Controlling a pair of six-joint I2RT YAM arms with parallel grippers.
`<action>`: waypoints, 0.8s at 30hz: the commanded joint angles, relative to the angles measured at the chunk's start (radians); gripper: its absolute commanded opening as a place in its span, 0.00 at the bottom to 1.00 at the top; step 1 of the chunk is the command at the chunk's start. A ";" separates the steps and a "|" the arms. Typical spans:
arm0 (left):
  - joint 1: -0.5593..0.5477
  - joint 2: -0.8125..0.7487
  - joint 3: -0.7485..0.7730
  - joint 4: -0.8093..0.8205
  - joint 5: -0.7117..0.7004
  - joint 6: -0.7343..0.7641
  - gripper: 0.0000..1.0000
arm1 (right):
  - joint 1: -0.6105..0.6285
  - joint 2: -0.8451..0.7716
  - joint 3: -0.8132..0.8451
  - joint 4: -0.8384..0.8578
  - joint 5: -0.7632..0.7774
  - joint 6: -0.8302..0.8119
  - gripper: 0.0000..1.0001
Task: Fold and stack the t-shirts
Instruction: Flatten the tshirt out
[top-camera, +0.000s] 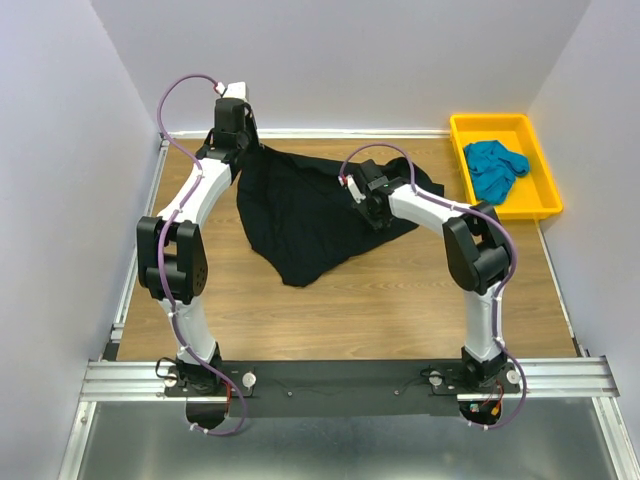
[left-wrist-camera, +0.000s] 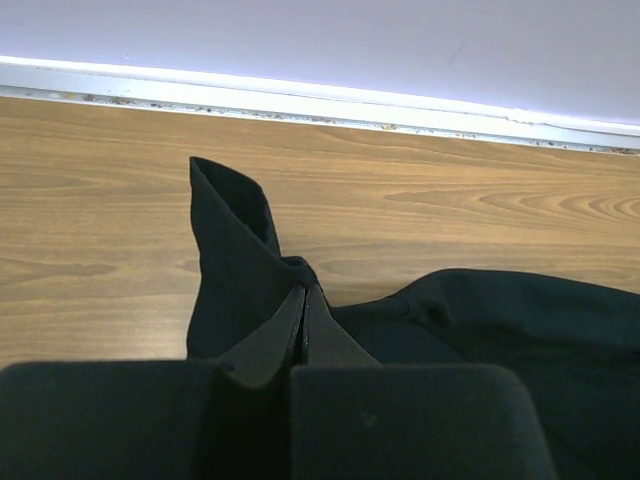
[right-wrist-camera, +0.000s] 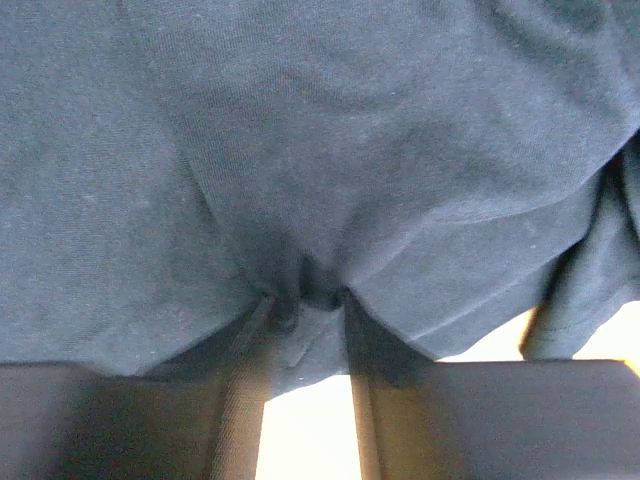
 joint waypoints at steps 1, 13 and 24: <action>0.000 0.017 0.038 -0.006 0.009 0.017 0.00 | 0.005 0.010 0.012 0.024 0.066 -0.014 0.27; 0.052 -0.023 0.129 -0.046 -0.039 0.037 0.00 | 0.005 -0.137 0.145 0.022 0.131 -0.044 0.01; 0.055 -0.117 0.079 -0.074 0.047 0.029 0.00 | 0.007 -0.181 0.138 -0.055 -0.001 0.015 0.03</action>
